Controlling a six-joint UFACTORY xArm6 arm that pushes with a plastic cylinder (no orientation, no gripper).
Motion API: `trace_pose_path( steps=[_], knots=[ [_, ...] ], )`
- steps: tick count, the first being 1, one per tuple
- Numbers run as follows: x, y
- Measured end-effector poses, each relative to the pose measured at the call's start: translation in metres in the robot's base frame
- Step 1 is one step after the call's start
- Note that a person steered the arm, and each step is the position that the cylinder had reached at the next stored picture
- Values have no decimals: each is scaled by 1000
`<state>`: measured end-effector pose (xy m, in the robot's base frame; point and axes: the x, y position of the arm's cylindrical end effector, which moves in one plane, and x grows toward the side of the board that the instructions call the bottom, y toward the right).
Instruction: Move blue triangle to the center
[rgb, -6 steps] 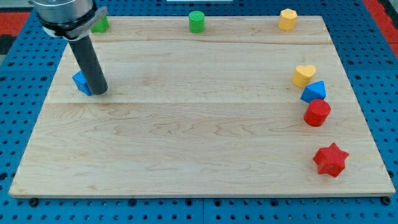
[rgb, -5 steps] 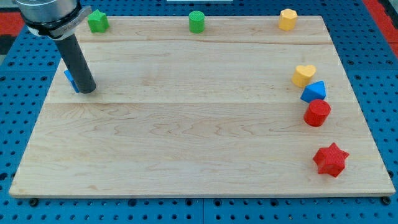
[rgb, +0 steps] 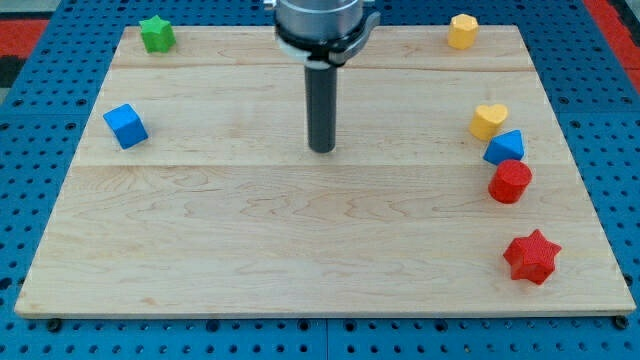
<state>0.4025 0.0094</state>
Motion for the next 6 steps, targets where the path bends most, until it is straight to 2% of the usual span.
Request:
trace_pose_path(
  steps=[1,2,4,5,6],
  knots=[
    [-48,42],
    [-78,108],
    [-83,318],
    [-71,336],
    [-29,335]
  ],
)
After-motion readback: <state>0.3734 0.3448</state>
